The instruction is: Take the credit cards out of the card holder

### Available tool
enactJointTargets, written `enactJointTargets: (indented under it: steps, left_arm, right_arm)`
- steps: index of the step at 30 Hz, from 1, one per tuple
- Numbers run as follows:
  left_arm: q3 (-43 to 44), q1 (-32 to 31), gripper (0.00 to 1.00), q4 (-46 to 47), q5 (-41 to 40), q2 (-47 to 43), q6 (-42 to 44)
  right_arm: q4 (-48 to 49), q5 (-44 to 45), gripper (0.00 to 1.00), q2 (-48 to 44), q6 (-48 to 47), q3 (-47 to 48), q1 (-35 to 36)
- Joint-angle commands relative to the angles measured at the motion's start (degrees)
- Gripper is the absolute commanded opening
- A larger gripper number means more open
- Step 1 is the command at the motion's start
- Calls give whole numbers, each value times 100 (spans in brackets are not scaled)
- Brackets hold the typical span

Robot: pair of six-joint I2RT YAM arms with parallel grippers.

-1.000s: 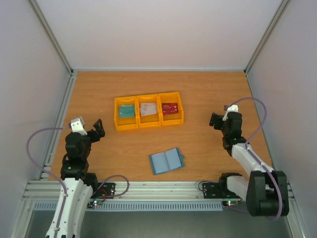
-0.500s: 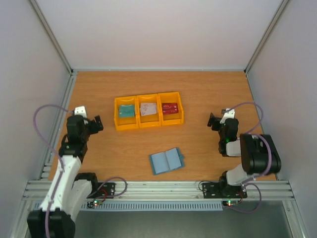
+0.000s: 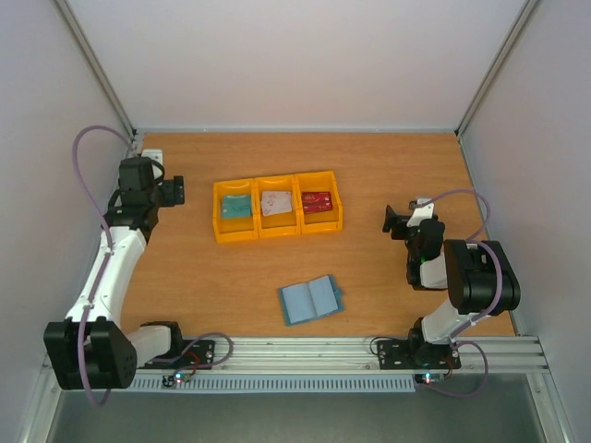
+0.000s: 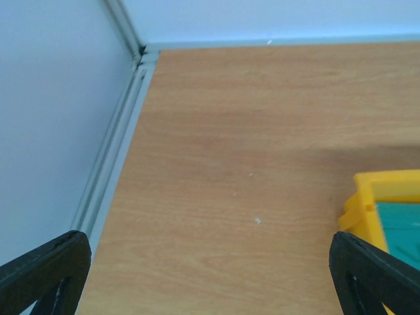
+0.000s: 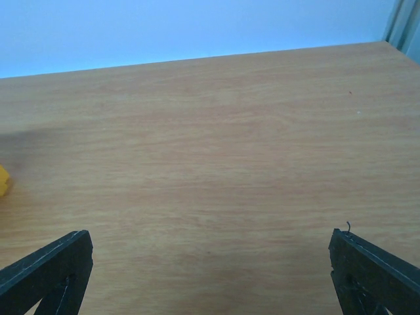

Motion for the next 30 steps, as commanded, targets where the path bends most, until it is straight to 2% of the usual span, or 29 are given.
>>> enactJointTargets:
  steps: [1, 5, 9, 13, 15, 18, 20, 23, 30]
  left_arm:
    - [-262, 21, 99, 1152, 781, -16, -16]
    - [-1159, 12, 99, 2312, 864, 55, -218]
    - [-1859, 9, 99, 3596, 485, 211, 236]
    - [-2755, 10, 99, 5548, 801, 499, 468]
    - [-3096, 5, 99, 6516, 740, 799, 264]
    - [-3189, -9, 99, 6897, 125, 820, -386]
    - [-3403, -23, 99, 7062, 281, 654, -413]
    - [-3904, -31, 99, 7799, 600, 459, -384]
    - [-3972, -81, 99, 7530, 681, 266, -349]
  right_arm:
    - [-302, -267, 98, -134, -146, 283, -45]
    - [-405, -480, 99, -145, -225, 335, -53]
    - [-654, -715, 98, -143, -319, 455, -53]
    - [-751, -592, 98, -145, -270, 519, -53]
    - [-805, -603, 99, -145, -275, 544, -53]
    - [-768, -719, 99, -157, -321, 516, -53]
    - [-718, -707, 99, -154, -322, 487, -53]
    - [-716, -698, 99, -148, -320, 490, -53]
    - [-713, -684, 98, -154, -315, 486, -53]
